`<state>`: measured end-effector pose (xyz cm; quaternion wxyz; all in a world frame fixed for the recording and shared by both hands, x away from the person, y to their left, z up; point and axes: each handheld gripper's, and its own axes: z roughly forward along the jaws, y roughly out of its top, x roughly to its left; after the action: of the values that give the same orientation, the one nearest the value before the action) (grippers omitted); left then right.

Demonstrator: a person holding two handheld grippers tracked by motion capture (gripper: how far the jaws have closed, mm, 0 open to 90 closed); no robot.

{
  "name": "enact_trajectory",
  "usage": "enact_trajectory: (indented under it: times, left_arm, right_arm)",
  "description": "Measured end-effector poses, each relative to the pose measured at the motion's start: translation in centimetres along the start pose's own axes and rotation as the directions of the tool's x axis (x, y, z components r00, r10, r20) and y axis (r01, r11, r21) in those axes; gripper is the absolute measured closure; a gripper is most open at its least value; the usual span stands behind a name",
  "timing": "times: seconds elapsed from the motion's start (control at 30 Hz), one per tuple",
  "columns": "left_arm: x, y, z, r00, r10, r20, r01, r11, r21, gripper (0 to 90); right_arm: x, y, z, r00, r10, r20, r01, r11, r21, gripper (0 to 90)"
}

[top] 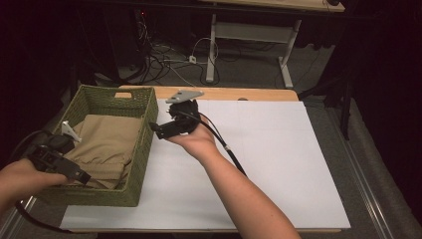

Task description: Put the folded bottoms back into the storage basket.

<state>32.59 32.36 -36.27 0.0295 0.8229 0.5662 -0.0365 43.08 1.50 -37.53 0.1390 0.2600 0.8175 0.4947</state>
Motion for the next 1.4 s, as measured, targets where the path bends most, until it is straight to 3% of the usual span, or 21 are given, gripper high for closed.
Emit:
enact_trajectory:
  times: [0.37, 0.67, 1.03, 1.27, 1.4]
  left_arm:
    - [-5.6, 2.8, -1.6, 0.9967, 0.079, -0.020, -0.079, 0.9967, -0.020, 0.0]
    - [-10.1, 5.6, -2.0, 0.9855, 0.166, -0.035, -0.167, 0.9857, -0.023, 0.0]
    - [-14.4, 8.6, -1.2, 0.9657, 0.257, -0.033, -0.258, 0.9657, -0.025, 0.0]
    - [-16.9, 10.6, 0.2, 0.9486, 0.315, -0.029, -0.316, 0.9482, -0.032, 0.0]
    - [-17.8, 11.5, 1.5, 0.9448, 0.327, -0.020, -0.328, 0.9444, -0.027, 0.0]
  right_arm:
    - [-2.5, -6.5, -6.0, 0.9969, 0.006, 0.078, -0.005, 0.9998, -0.019, 0.0]
    - [-4.9, -11.4, -10.4, 0.9858, 0.043, 0.162, -0.039, 0.9988, -0.030, 0.0]
    - [-6.2, -16.2, -15.6, 0.9651, 0.059, 0.255, -0.050, 0.9979, -0.042, 0.0]
    - [-6.5, -19.3, -18.9, 0.9477, 0.098, 0.304, -0.091, 0.9951, -0.039, 0.0]
    - [-6.4, -20.8, -19.9, 0.9423, 0.113, 0.315, -0.104, 0.9935, -0.046, 0.1]
